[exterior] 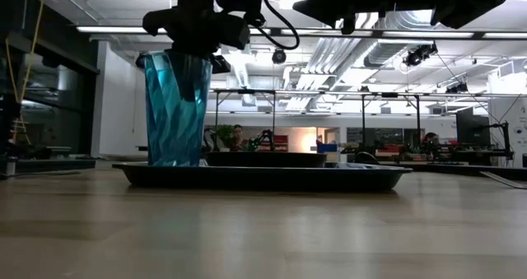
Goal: Pick and place plate/cup/fork/spoon on tray
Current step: Put the blue cup on the top left of the black serving tray, then put the orange fork on the left side of the black plate on the black serving tray
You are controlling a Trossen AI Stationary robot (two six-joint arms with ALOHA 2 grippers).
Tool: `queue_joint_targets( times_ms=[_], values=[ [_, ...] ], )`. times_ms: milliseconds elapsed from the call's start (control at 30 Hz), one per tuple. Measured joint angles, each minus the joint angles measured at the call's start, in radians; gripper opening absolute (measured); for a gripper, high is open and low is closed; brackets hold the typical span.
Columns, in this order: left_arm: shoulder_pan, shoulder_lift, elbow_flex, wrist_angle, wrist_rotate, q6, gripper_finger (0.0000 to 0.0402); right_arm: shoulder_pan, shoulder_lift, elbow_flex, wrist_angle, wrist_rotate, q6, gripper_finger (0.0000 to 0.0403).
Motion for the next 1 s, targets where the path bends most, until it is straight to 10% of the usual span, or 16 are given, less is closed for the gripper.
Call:
queue_joint_targets(
  times_ms=[567,1000],
  values=[
    [-0.013,-0.012,-0.001,-0.015,0.002,-0.035,0.0201,0.000,0.000,0.000,0.000,0.000,0.000,0.0248],
    [-0.013,-0.092,-0.001,-0.046,0.002,-0.070,0.0227,0.000,0.000,0.000,0.000,0.000,0.000,0.0248]
  ],
)
